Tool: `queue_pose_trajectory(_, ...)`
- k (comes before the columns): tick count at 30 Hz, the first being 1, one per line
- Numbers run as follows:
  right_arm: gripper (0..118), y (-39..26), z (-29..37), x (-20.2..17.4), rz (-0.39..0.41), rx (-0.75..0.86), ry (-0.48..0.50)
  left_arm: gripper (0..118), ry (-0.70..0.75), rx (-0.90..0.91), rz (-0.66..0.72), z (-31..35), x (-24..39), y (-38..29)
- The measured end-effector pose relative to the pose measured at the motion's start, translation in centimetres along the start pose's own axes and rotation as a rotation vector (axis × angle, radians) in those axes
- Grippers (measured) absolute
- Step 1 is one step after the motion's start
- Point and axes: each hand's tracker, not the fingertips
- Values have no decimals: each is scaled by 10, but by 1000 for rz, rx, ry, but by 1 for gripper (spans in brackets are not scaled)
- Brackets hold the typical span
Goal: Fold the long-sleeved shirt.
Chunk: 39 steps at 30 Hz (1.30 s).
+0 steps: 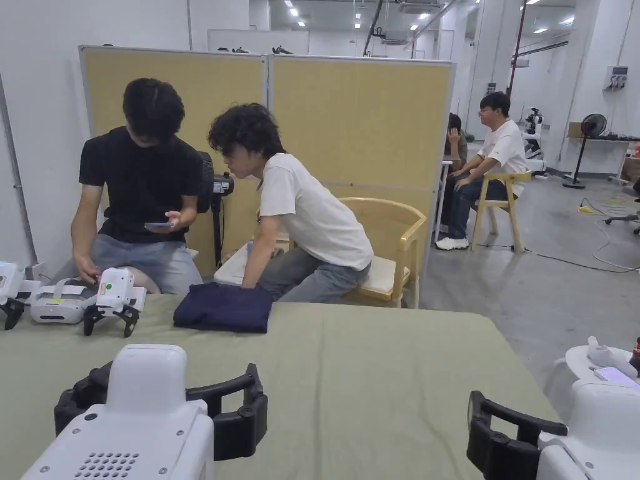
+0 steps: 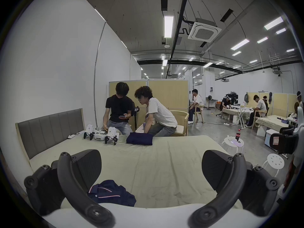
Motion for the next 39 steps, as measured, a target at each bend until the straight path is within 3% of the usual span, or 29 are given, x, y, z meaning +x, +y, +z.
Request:
queue_pose_trajectory(5, 118, -1, -1, 2, -18, 0, 2, 118, -9, -7, 5, -1, 1, -1)
queue_pose_trajectory(31, 118, -6, 0, 0, 45, 2, -19, 118, -6, -37, 13, -5, 2, -8)
queue_pose_trajectory(39, 118, -7, -1, 4, 24, 18, -4, 118, -5, -40, 35, -7, 1, -10)
